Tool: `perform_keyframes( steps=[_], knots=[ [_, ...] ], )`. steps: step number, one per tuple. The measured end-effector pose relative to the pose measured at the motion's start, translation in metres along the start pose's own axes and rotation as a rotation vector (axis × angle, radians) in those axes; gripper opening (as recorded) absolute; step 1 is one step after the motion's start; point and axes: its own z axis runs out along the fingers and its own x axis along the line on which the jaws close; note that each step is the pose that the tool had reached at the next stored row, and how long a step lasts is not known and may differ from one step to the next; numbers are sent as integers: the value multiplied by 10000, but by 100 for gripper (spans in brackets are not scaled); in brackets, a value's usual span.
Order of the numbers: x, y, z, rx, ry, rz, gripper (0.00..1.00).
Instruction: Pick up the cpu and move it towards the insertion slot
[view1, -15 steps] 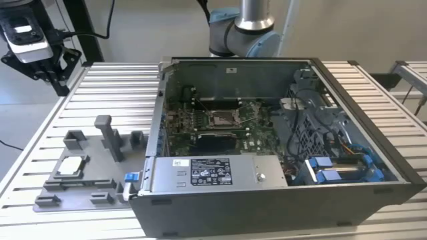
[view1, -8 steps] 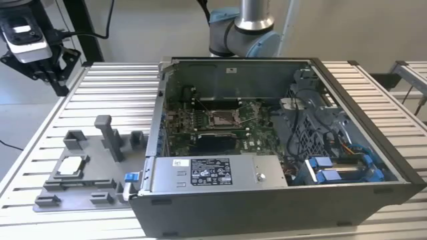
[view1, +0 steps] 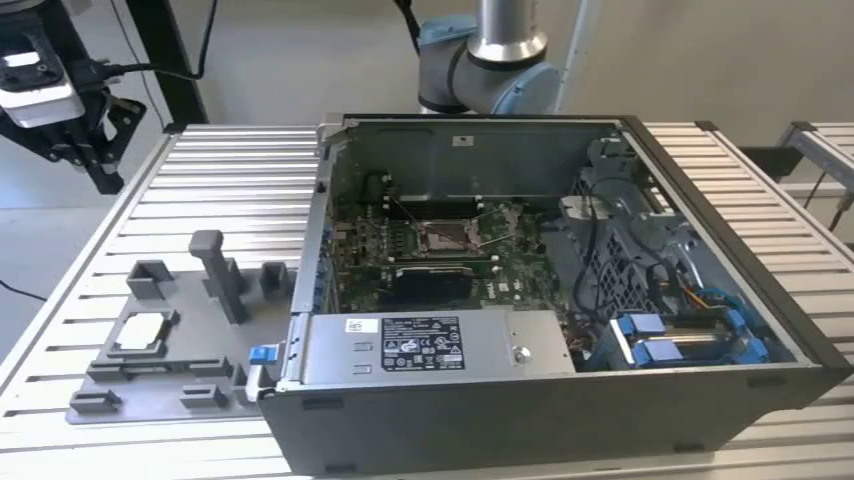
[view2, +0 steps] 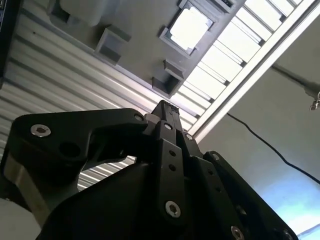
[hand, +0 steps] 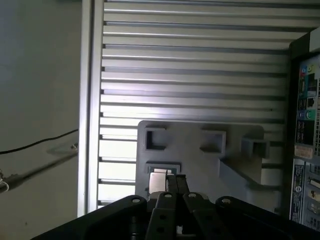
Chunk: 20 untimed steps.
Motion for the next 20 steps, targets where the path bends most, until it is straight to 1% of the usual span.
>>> perform_keyframes(
  steps=[5,7,9,19,20],
  knots=[
    [10,-185,13,1,1,1,0],
    [11,-234,20,0,1,0,0],
    [10,-249,25,-1,0,0,0],
    [3,-250,29,0,1,-19,0],
    [3,-250,29,0,1,-20,100]
  ],
)
